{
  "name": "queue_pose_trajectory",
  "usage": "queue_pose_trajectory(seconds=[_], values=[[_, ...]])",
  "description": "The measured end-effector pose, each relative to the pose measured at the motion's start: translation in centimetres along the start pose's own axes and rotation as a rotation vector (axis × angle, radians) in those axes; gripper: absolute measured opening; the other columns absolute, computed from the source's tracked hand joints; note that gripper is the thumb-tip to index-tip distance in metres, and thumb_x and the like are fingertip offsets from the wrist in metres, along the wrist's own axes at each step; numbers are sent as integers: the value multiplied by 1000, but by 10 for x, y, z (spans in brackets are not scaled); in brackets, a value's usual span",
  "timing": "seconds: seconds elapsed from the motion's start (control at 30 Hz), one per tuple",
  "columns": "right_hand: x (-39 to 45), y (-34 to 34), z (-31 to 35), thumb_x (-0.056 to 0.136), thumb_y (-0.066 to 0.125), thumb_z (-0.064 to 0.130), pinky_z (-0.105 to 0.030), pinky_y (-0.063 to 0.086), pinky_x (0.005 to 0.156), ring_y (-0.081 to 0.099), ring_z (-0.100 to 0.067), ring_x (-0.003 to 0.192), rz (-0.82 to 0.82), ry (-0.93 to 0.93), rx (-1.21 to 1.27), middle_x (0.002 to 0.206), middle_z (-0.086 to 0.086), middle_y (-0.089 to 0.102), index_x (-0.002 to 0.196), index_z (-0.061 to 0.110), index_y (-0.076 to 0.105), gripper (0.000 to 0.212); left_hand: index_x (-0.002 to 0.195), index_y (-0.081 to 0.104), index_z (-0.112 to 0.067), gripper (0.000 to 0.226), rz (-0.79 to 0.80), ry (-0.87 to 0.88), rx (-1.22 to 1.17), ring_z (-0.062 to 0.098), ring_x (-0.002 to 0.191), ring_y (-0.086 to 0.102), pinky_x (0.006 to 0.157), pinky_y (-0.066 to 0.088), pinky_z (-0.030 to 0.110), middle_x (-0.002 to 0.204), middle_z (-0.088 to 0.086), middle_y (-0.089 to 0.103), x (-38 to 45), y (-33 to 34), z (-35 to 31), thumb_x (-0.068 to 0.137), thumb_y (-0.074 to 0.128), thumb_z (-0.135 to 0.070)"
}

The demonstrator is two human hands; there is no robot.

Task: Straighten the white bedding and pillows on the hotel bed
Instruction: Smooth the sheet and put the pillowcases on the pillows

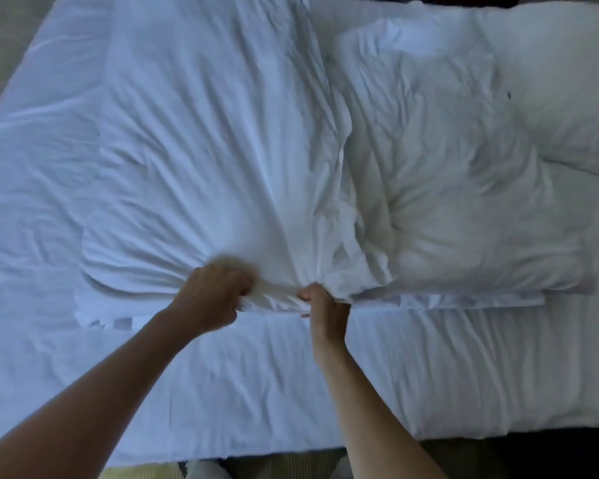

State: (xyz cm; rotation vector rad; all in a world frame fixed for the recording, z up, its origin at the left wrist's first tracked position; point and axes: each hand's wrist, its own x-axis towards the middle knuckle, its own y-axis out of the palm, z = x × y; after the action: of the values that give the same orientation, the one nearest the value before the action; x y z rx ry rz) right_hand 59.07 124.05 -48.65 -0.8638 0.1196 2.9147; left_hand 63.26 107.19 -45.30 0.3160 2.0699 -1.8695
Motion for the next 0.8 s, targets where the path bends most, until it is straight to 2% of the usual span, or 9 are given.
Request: queue_pose_trajectory(seconds=[0.07, 0.13, 0.23, 0.3, 0.37, 0.47, 0.53, 0.63, 0.8], values=[[4, 0, -12, 72, 67, 10, -25, 49, 52, 59, -17, 83, 25, 353, -125, 89, -1, 62, 79, 13, 66, 7, 93, 66, -25, 14, 72, -13, 56, 26, 116, 55, 79, 45, 31, 111, -1, 65, 1, 7, -2, 81, 62, -17], [9, -4, -21, 72, 69, 16, -26, 51, 53, 61, -19, 90, 8, 430, -178, 99, -2, 62, 92, 12, 69, 20, 102, 67, -24, 17, 99, -26, 84, 25, 121, 52, 88, 45, 34, 120, 0, 61, 9, 14, -5, 86, 63, -24], [13, -11, -16, 63, 78, 29, -36, 60, 74, 65, -13, 91, -149, 245, -116, 109, 1, 63, 119, 16, 59, 60, 104, 68, -24, 17, 94, -40, 87, 27, 120, 53, 90, 44, 35, 122, 1, 59, 18, 15, -7, 87, 63, -27], [19, -18, -9, 59, 87, 37, -43, 54, 93, 63, -7, 103, -198, 72, 10, 121, 10, 59, 138, 30, 36, 95, 103, 68, -24, 18, 87, -38, 94, 27, 120, 53, 89, 45, 35, 121, 0, 59, 18, 15, -4, 86, 63, -24], [25, -21, 3, 54, 92, 44, -44, 52, 94, 58, -6, 115, -157, 40, 53, 133, 16, 52, 145, 41, 20, 115, 105, 68, -24, 21, 88, -35, 89, 27, 120, 53, 90, 45, 36, 121, 1, 59, 18, 13, -3, 85, 63, -20], [34, -25, 14, 64, 85, 38, -42, 60, 80, 67, -10, 102, -95, 80, 41, 117, 11, 68, 131, 32, 53, 74, 108, 67, -24, 25, 125, -8, 89, 28, 121, 53, 90, 45, 35, 122, 3, 60, 19, 7, -2, 84, 64, -18], [34, -27, 13, 69, 71, 31, -45, 61, 78, 70, -20, 97, -212, 28, -86, 96, 5, 72, 111, 21, 66, 43, 108, 68, -24, 26, 171, 7, 129, 28, 120, 54, 90, 46, 34, 121, 3, 61, 20, 4, 3, 83, 65, -19], [26, -30, -3, 71, 58, 38, -47, 58, 84, 65, -28, 106, -324, -57, -256, 105, -2, 71, 118, 17, 64, 52, 108, 69, -22, 29, 235, 21, 225, 26, 116, 60, 87, 50, 32, 118, 1, 66, 22, 2, 6, 79, 66, -18], [42, -32, -21, 87, 62, 23, -38, 56, 54, 57, -28, 111, -245, 314, -285, 117, -7, 56, 123, 12, 56, 38, 109, 71, -22, 31, 279, 52, 305, 24, 113, 64, 89, 51, 31, 114, 1, 70, 26, 19, -4, 78, 71, -23]])
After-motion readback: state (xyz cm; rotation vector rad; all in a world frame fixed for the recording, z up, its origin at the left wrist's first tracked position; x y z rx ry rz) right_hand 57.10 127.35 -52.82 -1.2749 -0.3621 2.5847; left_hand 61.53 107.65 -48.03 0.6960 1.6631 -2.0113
